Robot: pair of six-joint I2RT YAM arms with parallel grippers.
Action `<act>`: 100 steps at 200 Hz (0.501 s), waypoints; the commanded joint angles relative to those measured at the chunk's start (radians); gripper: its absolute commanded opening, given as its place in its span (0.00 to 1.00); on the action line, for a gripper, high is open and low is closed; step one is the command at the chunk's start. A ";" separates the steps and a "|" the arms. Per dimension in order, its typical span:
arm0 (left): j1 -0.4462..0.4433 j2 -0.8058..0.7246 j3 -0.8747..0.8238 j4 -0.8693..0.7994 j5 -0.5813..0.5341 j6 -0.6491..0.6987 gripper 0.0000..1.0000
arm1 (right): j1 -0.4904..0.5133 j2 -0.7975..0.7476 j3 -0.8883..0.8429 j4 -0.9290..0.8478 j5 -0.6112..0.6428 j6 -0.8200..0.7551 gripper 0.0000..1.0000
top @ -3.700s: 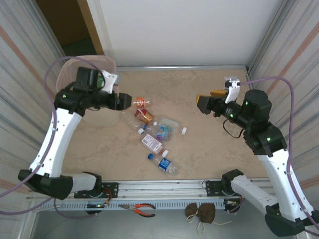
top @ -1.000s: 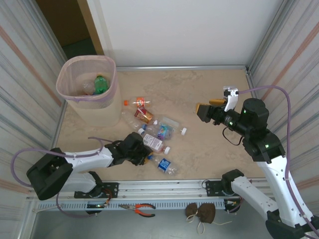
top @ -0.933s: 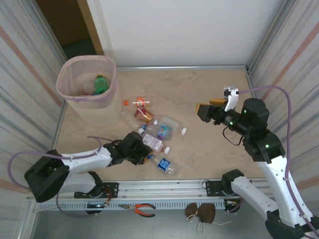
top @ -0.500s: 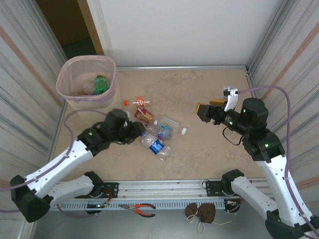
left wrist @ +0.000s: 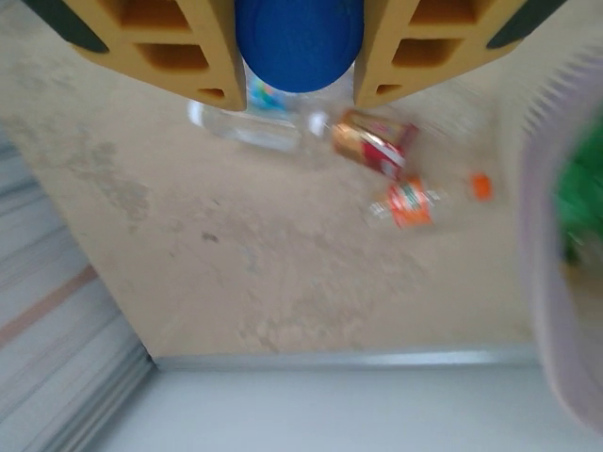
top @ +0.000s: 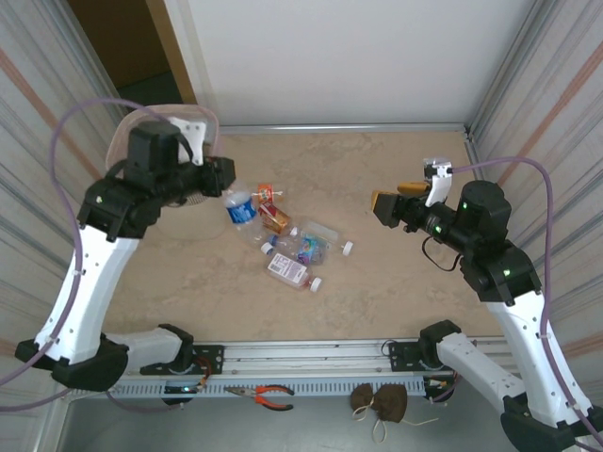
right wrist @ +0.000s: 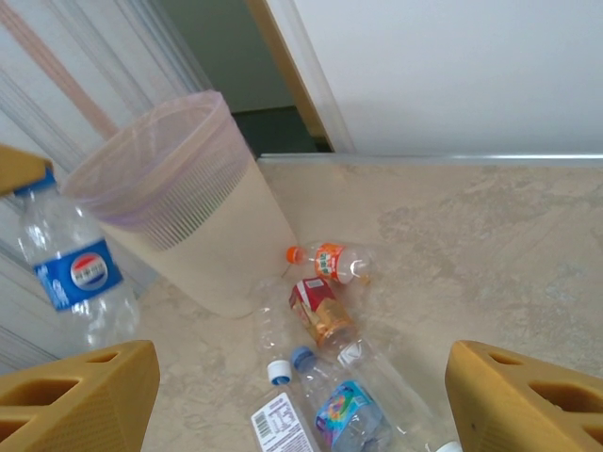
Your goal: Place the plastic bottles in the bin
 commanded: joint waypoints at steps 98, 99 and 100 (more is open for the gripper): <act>0.345 0.304 0.427 0.013 -0.259 0.686 0.00 | -0.005 0.018 0.028 0.024 0.012 -0.012 0.79; 0.349 0.305 0.427 0.014 -0.258 0.687 0.00 | -0.005 0.019 0.028 0.025 0.011 -0.012 0.78; 0.352 0.308 0.427 0.016 -0.258 0.688 0.00 | -0.005 0.020 0.026 0.025 0.011 -0.012 0.78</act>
